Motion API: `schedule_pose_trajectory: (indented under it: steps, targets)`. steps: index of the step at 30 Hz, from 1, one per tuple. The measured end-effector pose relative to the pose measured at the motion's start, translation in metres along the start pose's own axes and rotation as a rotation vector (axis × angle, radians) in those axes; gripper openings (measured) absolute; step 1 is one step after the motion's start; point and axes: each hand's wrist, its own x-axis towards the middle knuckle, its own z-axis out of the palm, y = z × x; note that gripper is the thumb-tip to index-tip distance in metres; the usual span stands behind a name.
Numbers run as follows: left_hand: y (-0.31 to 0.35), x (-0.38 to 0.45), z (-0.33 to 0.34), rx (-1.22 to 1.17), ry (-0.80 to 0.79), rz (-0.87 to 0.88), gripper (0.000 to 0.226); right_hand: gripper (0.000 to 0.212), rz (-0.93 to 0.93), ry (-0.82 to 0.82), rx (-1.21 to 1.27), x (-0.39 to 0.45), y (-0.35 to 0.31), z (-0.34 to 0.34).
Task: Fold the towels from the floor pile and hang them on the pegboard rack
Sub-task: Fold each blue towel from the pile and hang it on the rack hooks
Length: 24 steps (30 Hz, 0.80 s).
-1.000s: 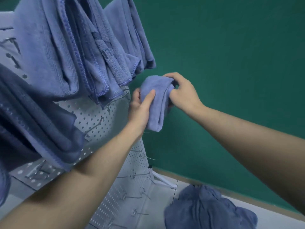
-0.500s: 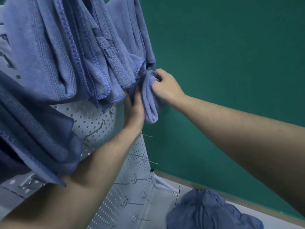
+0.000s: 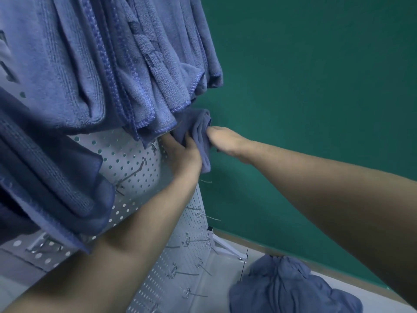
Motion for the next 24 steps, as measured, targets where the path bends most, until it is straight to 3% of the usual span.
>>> schedule_pose_trajectory:
  steps: [5, 11, 17, 24]
  targets:
    - [-0.017, -0.018, -0.005, 0.187, -0.015, 0.265, 0.062, 0.033, 0.002, -0.073, 0.008, -0.016, 0.025, 0.005]
    - [-0.039, -0.061, -0.013, 0.405, -0.112, 0.334, 0.047, 0.038, 0.09, -0.11, -0.05, -0.051, 0.053, -0.007]
    - [-0.036, -0.111, -0.02, 0.396, -0.385, 0.307, 0.029, 0.024, 0.199, -0.057, -0.035, -0.105, 0.093, -0.026]
    - [-0.041, -0.146, -0.006, 0.294, -0.55, 0.188, 0.022, 0.022, 0.319, -0.042, -0.033, -0.171, 0.151, -0.03]
